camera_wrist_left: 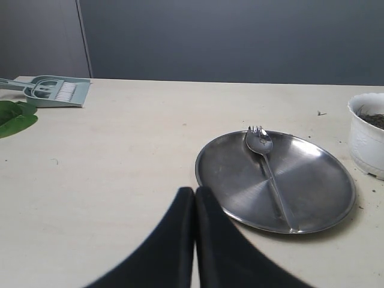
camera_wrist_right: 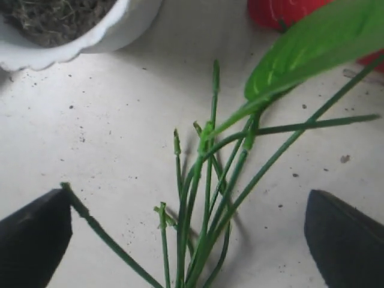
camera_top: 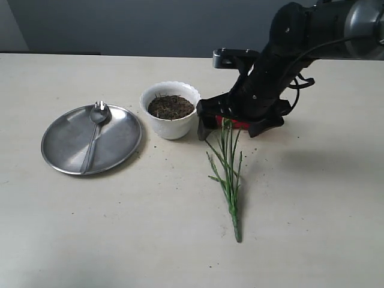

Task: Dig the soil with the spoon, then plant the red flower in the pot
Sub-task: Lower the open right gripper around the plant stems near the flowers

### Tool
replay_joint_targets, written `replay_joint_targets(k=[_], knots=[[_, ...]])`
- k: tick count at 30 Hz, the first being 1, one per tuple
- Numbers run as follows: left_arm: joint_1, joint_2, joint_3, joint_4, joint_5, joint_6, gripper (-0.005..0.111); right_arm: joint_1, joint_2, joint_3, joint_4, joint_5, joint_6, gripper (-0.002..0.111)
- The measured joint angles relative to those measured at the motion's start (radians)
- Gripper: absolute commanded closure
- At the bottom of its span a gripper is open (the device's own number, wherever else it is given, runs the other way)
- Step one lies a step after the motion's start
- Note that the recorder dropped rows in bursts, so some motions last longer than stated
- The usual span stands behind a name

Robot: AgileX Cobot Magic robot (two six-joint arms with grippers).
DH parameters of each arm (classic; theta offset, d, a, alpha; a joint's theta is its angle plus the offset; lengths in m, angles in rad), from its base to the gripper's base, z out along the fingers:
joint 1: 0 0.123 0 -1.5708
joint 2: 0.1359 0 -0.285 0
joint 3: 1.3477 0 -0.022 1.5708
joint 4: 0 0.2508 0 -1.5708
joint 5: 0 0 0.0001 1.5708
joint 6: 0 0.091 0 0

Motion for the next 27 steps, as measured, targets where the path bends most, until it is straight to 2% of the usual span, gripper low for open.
replay_joint_targets(k=[6, 10, 27], knots=[[0.0, 0.0, 0.0, 0.0, 0.0, 0.0, 0.106, 0.066, 0.035, -0.077, -0.132, 0.092, 0.114, 0.004], [0.0, 0.0, 0.0, 0.0, 0.0, 0.0, 0.106, 0.088, 0.042, -0.1, -0.156, 0.117, 0.142, 0.004], [0.0, 0.0, 0.0, 0.0, 0.0, 0.0, 0.106, 0.092, 0.111, -0.103, -0.194, 0.097, 0.172, 0.004]])
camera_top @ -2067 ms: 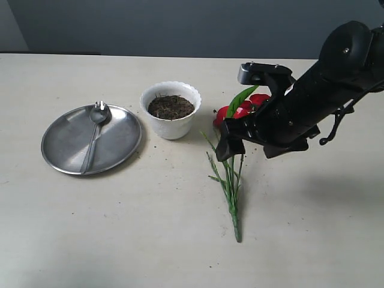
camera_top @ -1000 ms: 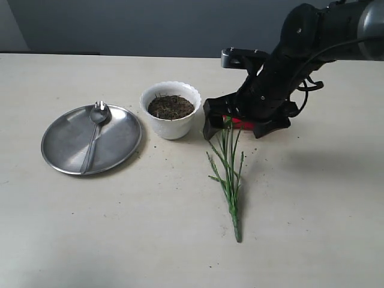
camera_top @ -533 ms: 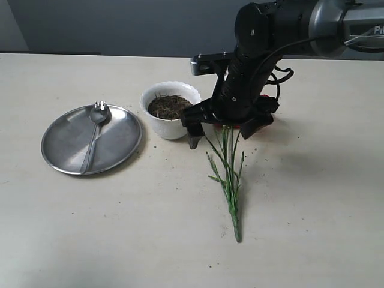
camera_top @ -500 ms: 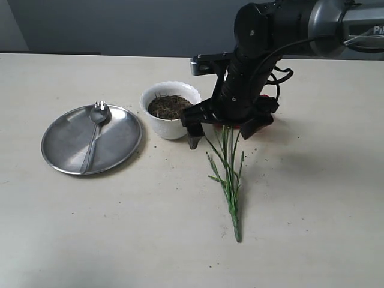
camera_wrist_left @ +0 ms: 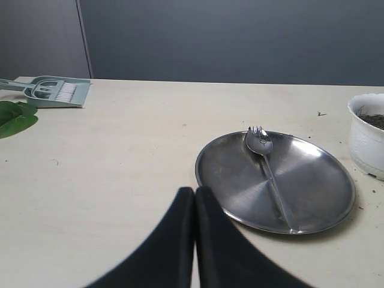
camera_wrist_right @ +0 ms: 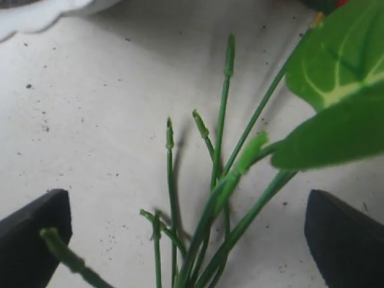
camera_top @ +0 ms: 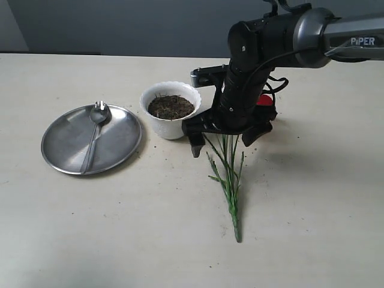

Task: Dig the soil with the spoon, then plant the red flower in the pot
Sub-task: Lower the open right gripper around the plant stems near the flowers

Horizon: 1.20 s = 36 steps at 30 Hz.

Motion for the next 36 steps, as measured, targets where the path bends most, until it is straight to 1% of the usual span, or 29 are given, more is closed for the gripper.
replay_joint_targets(k=[17, 25, 36], knots=[[0.0, 0.0, 0.0, 0.0, 0.0, 0.0, 0.106, 0.0, 0.048, 0.0, -0.017, 0.001, 0.002, 0.004], [0.0, 0.0, 0.0, 0.0, -0.002, 0.0, 0.106, 0.0, 0.07, 0.0, -0.017, -0.039, 0.004, 0.004], [0.0, 0.0, 0.0, 0.0, -0.002, 0.0, 0.106, 0.0, 0.09, 0.0, -0.002, -0.016, 0.004, 0.004]])
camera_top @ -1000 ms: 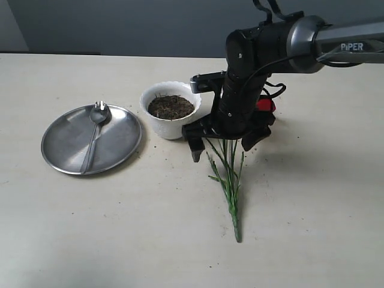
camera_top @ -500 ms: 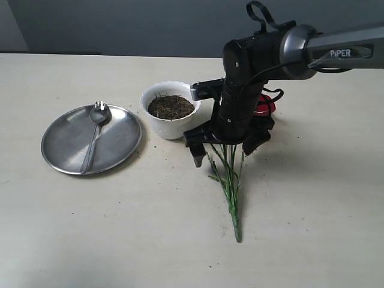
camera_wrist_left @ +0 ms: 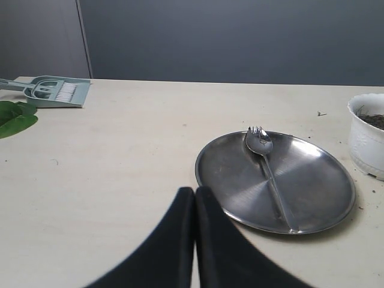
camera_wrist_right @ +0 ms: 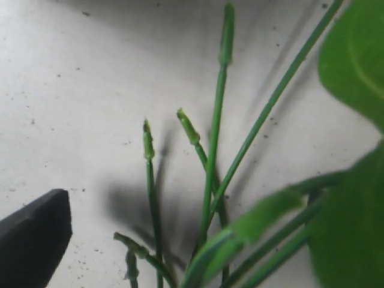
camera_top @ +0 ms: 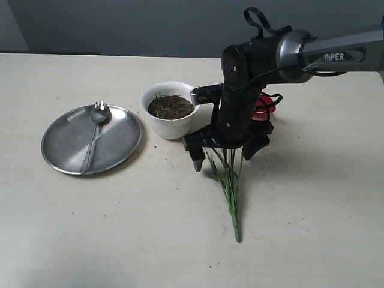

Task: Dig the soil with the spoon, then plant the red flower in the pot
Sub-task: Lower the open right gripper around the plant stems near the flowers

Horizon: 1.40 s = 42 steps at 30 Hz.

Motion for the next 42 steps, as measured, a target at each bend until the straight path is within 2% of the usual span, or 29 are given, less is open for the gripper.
replay_joint_targets(k=[16, 18, 19, 23, 42], knots=[[0.0, 0.0, 0.0, 0.0, 0.0, 0.0, 0.106, 0.0, 0.019, 0.0, 0.006, 0.051, 0.002, 0.004], [0.0, 0.0, 0.0, 0.0, 0.0, 0.0, 0.106, 0.0, 0.022, 0.0, 0.004, 0.051, 0.002, 0.009], [0.0, 0.0, 0.0, 0.0, 0.0, 0.0, 0.106, 0.0, 0.026, 0.0, 0.004, 0.049, 0.004, 0.017], [0.0, 0.0, 0.0, 0.0, 0.0, 0.0, 0.106, 0.0, 0.026, 0.0, 0.004, 0.048, 0.004, 0.035], [0.0, 0.0, 0.0, 0.0, 0.0, 0.0, 0.106, 0.0, 0.026, -0.002, 0.056, 0.043, 0.004, 0.035]])
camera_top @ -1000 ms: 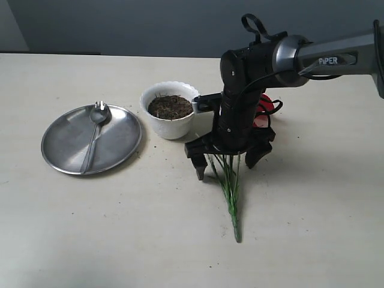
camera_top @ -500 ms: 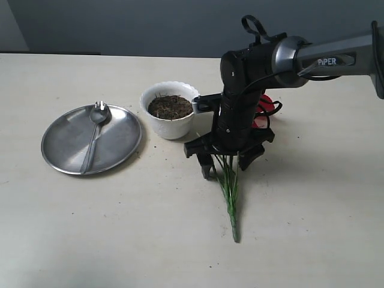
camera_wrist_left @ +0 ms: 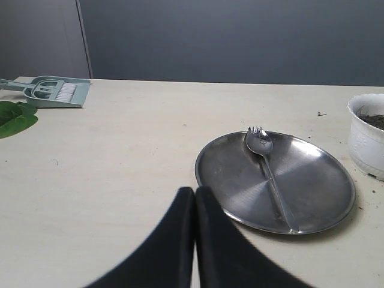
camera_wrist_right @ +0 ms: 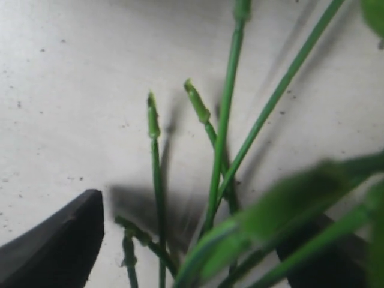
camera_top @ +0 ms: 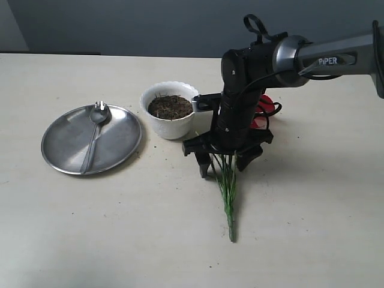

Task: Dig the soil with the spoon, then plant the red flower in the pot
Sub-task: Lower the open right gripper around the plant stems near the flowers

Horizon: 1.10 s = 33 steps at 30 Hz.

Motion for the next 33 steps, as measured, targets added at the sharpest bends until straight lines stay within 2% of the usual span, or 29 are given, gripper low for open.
replay_joint_targets(k=[8, 12, 20, 26, 33], knots=[[0.0, 0.0, 0.0, 0.0, 0.0, 0.0, 0.106, 0.025, 0.0, 0.0, -0.038, -0.018, 0.017, 0.036], [0.0, 0.0, 0.0, 0.0, 0.0, 0.0, 0.106, 0.029, 0.0, 0.0, -0.047, -0.022, 0.034, 0.046], [0.0, 0.0, 0.0, 0.0, 0.0, 0.0, 0.106, 0.029, 0.005, 0.0, -0.052, -0.023, 0.045, 0.046], [0.0, 0.0, 0.0, 0.0, 0.0, 0.0, 0.106, 0.034, 0.012, -0.007, -0.059, -0.015, 0.051, 0.053], [0.0, 0.0, 0.0, 0.0, 0.0, 0.0, 0.106, 0.04, 0.013, -0.008, -0.078, -0.011, 0.057, 0.053]])
